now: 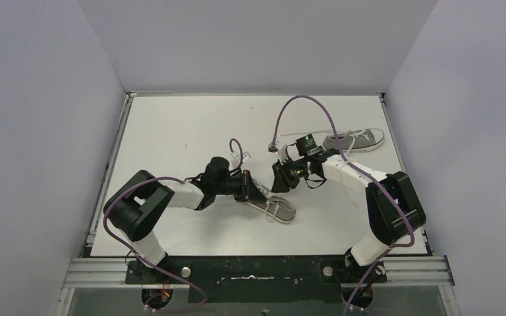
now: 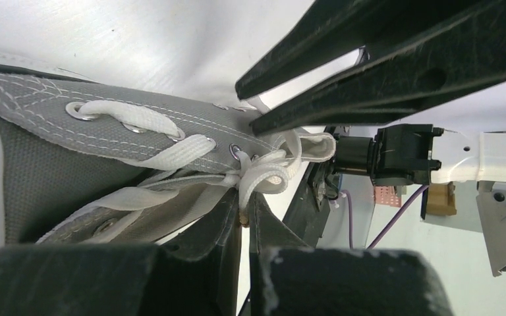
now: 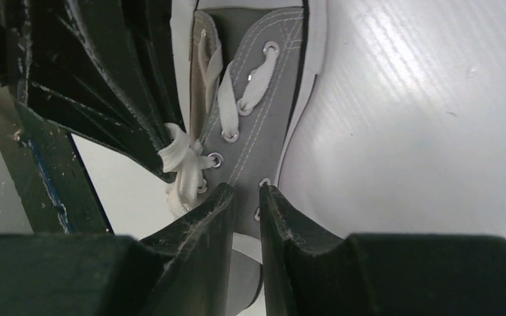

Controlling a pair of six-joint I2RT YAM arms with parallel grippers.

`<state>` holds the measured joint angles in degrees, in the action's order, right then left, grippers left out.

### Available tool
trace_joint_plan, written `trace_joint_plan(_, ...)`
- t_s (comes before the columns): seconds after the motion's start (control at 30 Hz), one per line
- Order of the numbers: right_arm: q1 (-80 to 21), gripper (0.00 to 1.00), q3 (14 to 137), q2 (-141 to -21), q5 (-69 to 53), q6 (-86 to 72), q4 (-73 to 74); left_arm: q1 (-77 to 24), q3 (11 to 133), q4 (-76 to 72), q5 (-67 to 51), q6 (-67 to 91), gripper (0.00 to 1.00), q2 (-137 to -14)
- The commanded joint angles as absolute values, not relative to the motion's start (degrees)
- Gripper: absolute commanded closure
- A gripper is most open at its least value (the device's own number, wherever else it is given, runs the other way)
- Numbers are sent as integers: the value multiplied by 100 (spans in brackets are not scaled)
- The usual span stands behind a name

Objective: Tie the shoes
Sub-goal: Wrap the shoelace around the shoelace.

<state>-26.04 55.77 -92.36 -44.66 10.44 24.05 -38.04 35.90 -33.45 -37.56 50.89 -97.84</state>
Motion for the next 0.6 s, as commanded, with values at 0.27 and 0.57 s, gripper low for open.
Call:
trace_joint_plan(0.27, -2777, 79, 5014, -8593, -5282, 1050, 1568, -3683, 3788, -3925, -3859, 5321, 99, -9850)
trace_joint_plan(0.57, -3028, 82, 5047, -8609, -5232, 915, 1277, -3680, 3918, -3594, -4023, 5169, 99, -9887)
